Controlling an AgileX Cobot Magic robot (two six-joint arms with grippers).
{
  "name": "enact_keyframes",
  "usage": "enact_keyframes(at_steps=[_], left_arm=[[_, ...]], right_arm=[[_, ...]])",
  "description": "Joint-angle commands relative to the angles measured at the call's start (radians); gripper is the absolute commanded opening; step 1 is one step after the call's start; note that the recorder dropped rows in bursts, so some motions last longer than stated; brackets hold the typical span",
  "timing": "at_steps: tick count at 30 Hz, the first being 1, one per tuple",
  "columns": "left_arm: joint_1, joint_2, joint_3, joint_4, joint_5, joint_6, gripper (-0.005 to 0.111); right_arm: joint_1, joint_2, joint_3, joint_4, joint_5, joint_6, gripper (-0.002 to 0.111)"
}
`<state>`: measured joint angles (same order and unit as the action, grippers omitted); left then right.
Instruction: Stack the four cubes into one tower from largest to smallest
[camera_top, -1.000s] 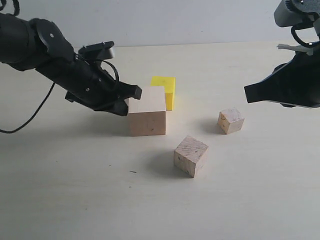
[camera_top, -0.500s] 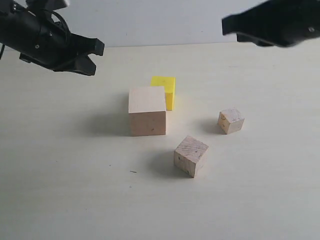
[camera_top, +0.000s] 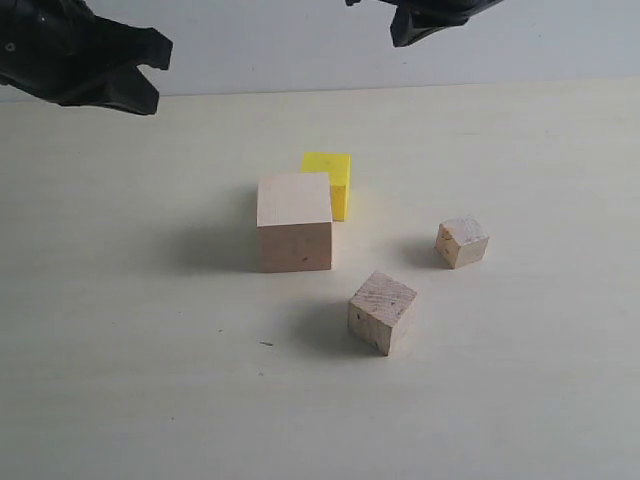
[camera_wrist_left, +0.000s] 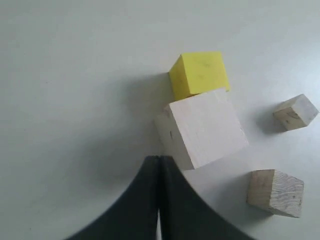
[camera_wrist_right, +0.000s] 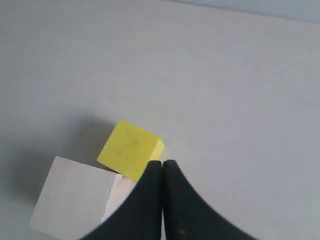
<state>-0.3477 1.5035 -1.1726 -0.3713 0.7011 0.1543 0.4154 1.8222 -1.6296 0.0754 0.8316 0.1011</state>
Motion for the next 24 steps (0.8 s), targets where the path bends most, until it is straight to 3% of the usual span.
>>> enact_keyframes(at_steps=[1, 5, 10, 15, 24], left_arm=[[0.0, -0.049, -0.006, 0.031, 0.043, -0.038, 0.0], [0.0, -0.082, -0.006, 0.06, 0.1, -0.052, 0.0], [0.002, -0.129, -0.006, 0.345, 0.131, -0.262, 0.0], [0.002, -0.183, -0.006, 0.405, 0.182, -0.293, 0.0], [0.05, -0.261, -0.006, 0.464, 0.189, -0.26, 0.0]], right_arm=[[0.003, 0.128, -0.166, -0.008, 0.143, -0.001, 0.0], [0.003, 0.215, -0.287, 0.01, 0.237, 0.016, 0.0], [0.003, 0.313, -0.394, 0.038, 0.348, 0.04, 0.0], [0.003, 0.374, -0.433, 0.07, 0.366, 0.113, 0.002], [0.003, 0.404, -0.432, 0.127, 0.366, 0.135, 0.032]])
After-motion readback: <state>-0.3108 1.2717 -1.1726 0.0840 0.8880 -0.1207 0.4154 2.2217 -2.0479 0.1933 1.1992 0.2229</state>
